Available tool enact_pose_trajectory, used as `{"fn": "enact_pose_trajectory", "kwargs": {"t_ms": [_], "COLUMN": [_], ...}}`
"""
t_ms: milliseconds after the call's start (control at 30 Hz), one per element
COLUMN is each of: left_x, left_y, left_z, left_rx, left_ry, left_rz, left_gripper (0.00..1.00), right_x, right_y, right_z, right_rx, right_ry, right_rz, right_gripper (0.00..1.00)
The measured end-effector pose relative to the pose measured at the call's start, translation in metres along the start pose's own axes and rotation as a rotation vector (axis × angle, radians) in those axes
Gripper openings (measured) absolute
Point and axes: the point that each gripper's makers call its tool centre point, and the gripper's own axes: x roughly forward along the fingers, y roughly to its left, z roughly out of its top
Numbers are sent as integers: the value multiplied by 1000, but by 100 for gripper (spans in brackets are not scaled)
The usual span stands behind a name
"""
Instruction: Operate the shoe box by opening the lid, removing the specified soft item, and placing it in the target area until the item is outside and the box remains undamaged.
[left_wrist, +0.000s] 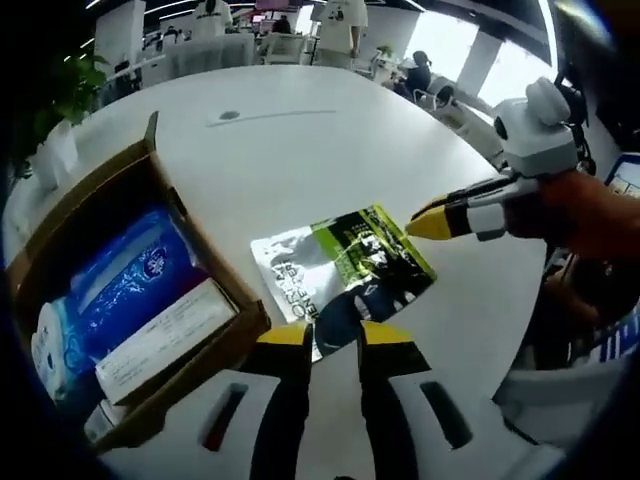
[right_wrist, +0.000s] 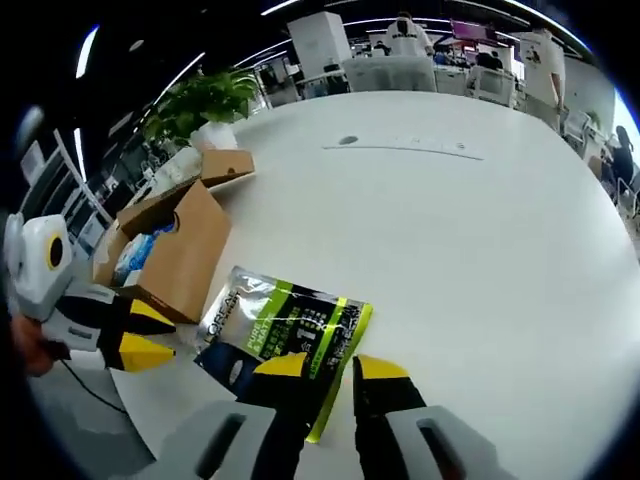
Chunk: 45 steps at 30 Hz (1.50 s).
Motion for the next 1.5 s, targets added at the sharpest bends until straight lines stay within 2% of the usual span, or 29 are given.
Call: {"fn": "enact_pose_trajectory", "kwargs": {"t_ms": [167,467,600,667,867,1200,1500], "left_x": [-12,-38,-52,-58,-76,-102,-131], "left_y": [-3,4,6,11,29,63,108], "left_z": [8,20,27,28,28,22,16], "left_rx": [27,48,39,43,32,3,-41], "left_ry": [-35,-107,-157,-169,-205,-245,-286], "left_rz": [-17,-21,-45,-33,-11,30,89], "left_gripper": [22,25,26,27,31,37,40], "right_x": [-12,-23,-28,-31,-36,-38,-41], "right_y": [8,22,35,47,67,92,107], "right_z": [10,24,33,35,37,37,35], "right_rx": [-22,-57,-72,-74,-110,-104,-143], "right_ry": [-31,-94,-132,-145,-176,-193,-198], "right_rz": [9,48,84,123,154,187,204], "right_gripper": [18,25,32,34,42,43,49]}}
